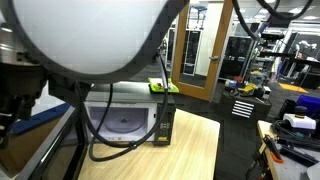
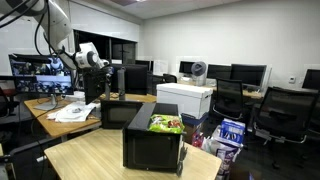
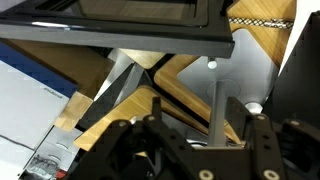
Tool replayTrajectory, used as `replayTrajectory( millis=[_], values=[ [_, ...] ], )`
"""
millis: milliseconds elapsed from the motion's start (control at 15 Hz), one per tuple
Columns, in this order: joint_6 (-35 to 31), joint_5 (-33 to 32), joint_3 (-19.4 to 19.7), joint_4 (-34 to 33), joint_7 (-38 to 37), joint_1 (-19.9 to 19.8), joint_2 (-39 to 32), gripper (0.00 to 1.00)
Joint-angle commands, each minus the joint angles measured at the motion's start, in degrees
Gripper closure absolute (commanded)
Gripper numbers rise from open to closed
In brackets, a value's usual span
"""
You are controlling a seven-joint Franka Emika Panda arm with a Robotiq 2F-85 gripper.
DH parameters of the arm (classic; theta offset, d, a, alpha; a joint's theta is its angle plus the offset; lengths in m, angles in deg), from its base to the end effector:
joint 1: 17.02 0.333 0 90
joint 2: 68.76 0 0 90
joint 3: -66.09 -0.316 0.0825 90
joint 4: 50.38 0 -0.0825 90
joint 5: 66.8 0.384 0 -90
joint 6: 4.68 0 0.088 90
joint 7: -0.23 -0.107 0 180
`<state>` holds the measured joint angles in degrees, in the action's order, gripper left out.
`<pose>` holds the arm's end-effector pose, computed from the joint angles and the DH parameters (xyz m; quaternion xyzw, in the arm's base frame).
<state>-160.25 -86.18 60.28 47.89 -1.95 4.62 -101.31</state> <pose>0.6270 0.3281 0.3069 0.9161 0.3295 0.2278 0.0188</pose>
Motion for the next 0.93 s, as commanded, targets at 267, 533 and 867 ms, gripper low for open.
replayTrajectory(
  millis=[267, 533, 867],
  values=[
    [-1.36, -0.35, 0.31, -3.07, 2.01, 0.91, -4.43, 0.88],
    [-2.01, -0.28, 0.49, -4.85, 2.28, 1.33, -7.35, 1.0],
    [-4.76, 0.51, -0.04, -8.58, 3.21, 1.42, -12.36, 0.97]
  ],
)
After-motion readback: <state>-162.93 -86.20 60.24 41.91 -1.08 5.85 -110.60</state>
